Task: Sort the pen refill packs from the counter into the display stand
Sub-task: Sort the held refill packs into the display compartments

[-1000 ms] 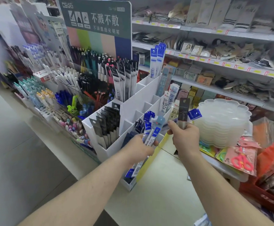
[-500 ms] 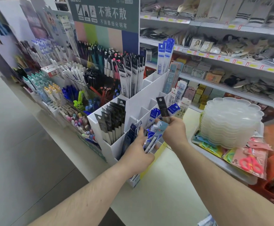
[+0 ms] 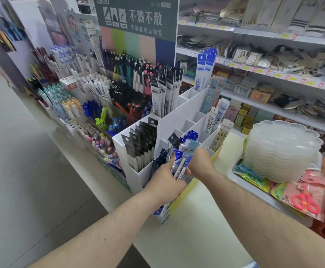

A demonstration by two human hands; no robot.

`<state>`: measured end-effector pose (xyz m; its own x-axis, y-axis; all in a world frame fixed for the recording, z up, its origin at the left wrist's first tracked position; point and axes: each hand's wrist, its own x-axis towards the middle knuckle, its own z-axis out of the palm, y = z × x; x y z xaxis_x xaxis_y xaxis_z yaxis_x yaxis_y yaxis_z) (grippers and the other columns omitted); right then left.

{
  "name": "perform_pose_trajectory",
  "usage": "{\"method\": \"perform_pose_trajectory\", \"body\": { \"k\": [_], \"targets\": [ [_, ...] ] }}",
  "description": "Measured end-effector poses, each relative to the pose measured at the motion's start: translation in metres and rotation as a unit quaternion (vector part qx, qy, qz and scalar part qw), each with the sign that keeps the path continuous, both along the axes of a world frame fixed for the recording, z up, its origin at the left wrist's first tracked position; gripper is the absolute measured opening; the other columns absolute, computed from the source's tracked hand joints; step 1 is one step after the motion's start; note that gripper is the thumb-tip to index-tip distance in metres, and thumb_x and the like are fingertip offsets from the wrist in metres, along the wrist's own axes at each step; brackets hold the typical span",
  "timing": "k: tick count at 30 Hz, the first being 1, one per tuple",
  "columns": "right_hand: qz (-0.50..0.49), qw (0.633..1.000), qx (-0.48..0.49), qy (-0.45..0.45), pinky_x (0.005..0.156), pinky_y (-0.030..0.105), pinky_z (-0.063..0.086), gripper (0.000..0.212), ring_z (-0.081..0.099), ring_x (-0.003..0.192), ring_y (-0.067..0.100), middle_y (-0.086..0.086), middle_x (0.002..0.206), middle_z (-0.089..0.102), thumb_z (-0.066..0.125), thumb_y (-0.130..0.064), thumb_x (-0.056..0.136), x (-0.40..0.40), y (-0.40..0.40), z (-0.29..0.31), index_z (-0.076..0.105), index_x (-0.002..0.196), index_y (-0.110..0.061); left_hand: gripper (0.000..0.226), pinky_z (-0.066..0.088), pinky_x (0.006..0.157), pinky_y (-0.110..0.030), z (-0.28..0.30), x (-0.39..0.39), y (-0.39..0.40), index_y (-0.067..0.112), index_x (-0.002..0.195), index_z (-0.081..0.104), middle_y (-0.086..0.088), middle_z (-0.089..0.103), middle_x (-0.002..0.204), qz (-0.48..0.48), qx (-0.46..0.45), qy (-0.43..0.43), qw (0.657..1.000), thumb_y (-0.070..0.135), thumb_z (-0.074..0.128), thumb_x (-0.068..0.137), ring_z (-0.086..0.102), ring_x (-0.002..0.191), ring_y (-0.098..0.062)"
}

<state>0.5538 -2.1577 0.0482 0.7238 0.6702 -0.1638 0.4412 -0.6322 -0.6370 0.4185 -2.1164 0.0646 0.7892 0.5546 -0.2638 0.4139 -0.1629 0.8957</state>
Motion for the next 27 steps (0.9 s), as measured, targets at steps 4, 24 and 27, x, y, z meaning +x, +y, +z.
{"method": "perform_pose_trajectory", "body": {
  "k": [4,24,27],
  "targets": [
    [-0.025,0.999,0.036,-0.013,0.048,0.021,0.034,0.032,0.050,0.059,0.012,-0.008,0.058,0.052,0.069,-0.018,0.084,0.002,-0.007,0.009,0.049,0.058,-0.021,0.026,0.057,0.065,-0.039,0.003,-0.001,0.000,0.027,0.087,0.061,-0.006,0.064,0.077,0.007,0.000,-0.012,1.000,0.001,0.058,0.081,0.059,0.068,-0.020],
    [-0.144,0.884,0.384,0.222,0.060,0.031,0.045,0.020,0.049,0.064,0.011,-0.002,0.072,0.056,0.057,-0.028,0.100,-0.048,-0.042,0.059,0.064,0.088,-0.012,0.027,0.055,0.061,-0.029,0.058,-0.050,0.009,0.006,0.081,0.062,-0.005,0.069,0.073,-0.008,-0.021,-0.175,0.984,-0.019,0.050,0.081,0.061,0.062,-0.018],
    [-0.109,0.890,0.415,0.157,0.063,0.040,0.043,0.024,0.046,0.065,0.018,0.006,0.071,0.053,0.062,-0.025,0.097,-0.056,-0.042,0.063,0.063,0.086,-0.003,0.025,0.054,0.059,-0.028,0.061,-0.067,0.023,0.004,0.077,0.064,-0.007,0.069,0.070,0.017,0.012,-0.209,0.978,-0.019,0.054,0.079,0.063,0.058,-0.016]
  ]
}}
